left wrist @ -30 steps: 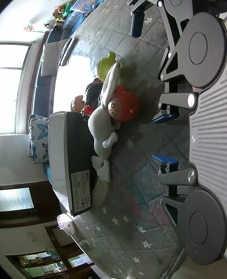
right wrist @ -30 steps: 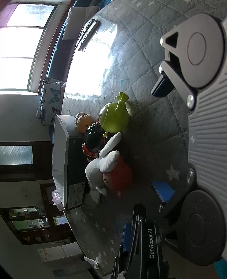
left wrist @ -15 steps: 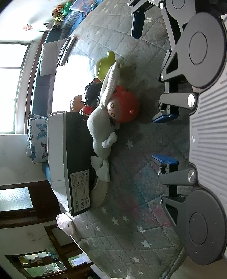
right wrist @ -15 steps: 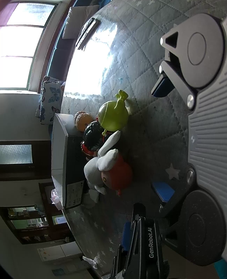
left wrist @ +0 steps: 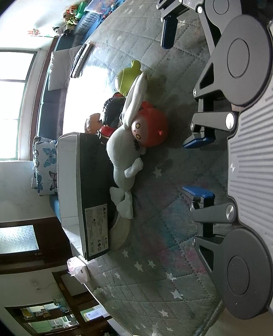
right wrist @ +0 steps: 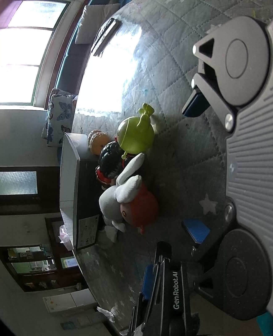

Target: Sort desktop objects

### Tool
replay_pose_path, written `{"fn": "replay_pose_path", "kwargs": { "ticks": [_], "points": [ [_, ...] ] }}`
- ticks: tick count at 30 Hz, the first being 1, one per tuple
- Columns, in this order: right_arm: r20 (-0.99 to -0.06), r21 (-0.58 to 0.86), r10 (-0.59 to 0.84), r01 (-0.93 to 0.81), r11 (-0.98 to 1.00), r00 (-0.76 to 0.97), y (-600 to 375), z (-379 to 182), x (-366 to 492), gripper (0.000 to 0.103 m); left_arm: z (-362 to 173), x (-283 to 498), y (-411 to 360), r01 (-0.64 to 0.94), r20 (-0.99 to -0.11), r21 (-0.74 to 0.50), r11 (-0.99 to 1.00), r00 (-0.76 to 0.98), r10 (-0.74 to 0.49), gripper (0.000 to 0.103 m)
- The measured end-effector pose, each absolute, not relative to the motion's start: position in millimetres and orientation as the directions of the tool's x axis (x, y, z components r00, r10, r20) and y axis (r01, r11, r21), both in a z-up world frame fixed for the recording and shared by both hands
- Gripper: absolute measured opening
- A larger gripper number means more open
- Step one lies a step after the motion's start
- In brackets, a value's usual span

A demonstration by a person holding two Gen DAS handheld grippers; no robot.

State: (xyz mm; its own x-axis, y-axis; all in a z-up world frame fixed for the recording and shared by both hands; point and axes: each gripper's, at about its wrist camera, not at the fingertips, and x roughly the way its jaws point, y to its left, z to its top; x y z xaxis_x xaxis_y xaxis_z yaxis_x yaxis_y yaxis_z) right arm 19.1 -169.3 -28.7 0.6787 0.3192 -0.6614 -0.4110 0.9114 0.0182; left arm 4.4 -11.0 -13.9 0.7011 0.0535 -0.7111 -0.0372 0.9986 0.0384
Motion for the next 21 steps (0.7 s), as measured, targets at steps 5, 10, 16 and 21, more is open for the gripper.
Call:
{"fn": "replay_pose_path", "kwargs": {
  "ticks": [5,10,16,21],
  "points": [
    [-0.662,0.019,0.322,-0.414,0.91,0.677,-168.3,-28.4,20.2,0.103,-13.4,6.2,-11.7,-0.037,-0.712,0.039,0.999,0.7,0.054,0.042],
    [-0.662,0.023,0.323,-0.412,0.911,0.676,-168.5,-29.0,22.4,0.103,-13.1,8.1,-11.6,-0.04,-0.713,0.039,0.998,0.699,0.056,0.042],
    [-0.659,0.024,0.328,-0.417,0.908,0.677,-167.5,-27.8,24.1,0.103,-12.9,11.3,-12.0,-0.037,-0.715,0.035,0.999,0.697,0.051,0.042],
    [-0.656,0.021,0.336,-0.429,0.903,0.676,-164.8,-26.7,25.9,0.103,-12.2,14.3,-10.4,-0.039,-0.716,0.03,0.999,0.696,0.049,0.042]
  ]
}}
